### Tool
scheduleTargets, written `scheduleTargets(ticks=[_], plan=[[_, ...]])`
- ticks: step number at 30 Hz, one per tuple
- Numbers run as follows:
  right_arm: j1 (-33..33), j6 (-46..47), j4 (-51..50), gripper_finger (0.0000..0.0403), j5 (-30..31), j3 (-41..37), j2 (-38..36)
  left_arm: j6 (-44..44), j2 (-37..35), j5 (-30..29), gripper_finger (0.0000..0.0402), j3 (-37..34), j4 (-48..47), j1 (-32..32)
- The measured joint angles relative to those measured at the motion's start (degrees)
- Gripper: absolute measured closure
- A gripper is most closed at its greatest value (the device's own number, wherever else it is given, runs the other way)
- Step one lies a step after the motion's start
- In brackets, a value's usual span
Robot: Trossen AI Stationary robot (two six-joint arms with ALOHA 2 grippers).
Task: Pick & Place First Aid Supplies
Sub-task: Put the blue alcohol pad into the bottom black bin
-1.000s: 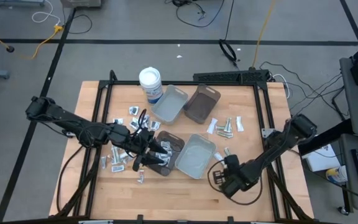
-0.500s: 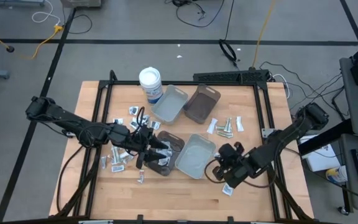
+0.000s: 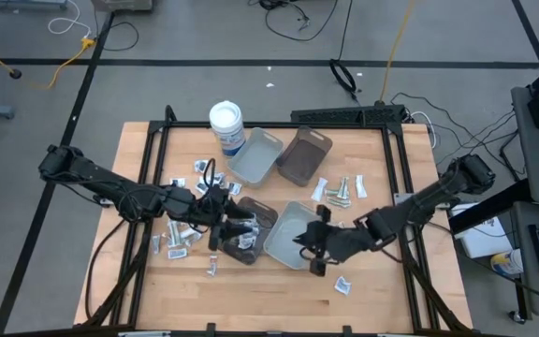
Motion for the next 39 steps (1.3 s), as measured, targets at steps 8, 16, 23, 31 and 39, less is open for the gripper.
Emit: scheduleTargets(ticks=[8, 16, 23, 31, 39], plan=[[-5.3, -9.2, 12.1, 0.0403, -6.0, 0.0, 0.0, 0.7, 0.6, -0.6, 0.0158, 0.0, 0.1, 0.0], [-11.0, -13.3, 25.5, 0.0403, -13.3, 0.0, 1.8, 1.3, 3.6, -0.7, 0.0158, 0.2, 0.3, 0.0], [-13.3, -11.8, 31.6, 0.0403, -17.8, 0.0, 4.6, 2.9, 9.3, -2.1, 0.0158, 3.9, 0.3, 0.3], [-13.6, -11.8, 31.7, 0.0403, -17.8, 0.0, 4.9, 5.3, 13.8, -2.7, 0.0159, 7.6, 0.5, 0.8], [-13.7, -11.8, 32.0, 0.0403, -17.7, 0.0, 4.9, 5.3, 13.7, -1.2, 0.0271, 7.9, 1.4, 1.6]])
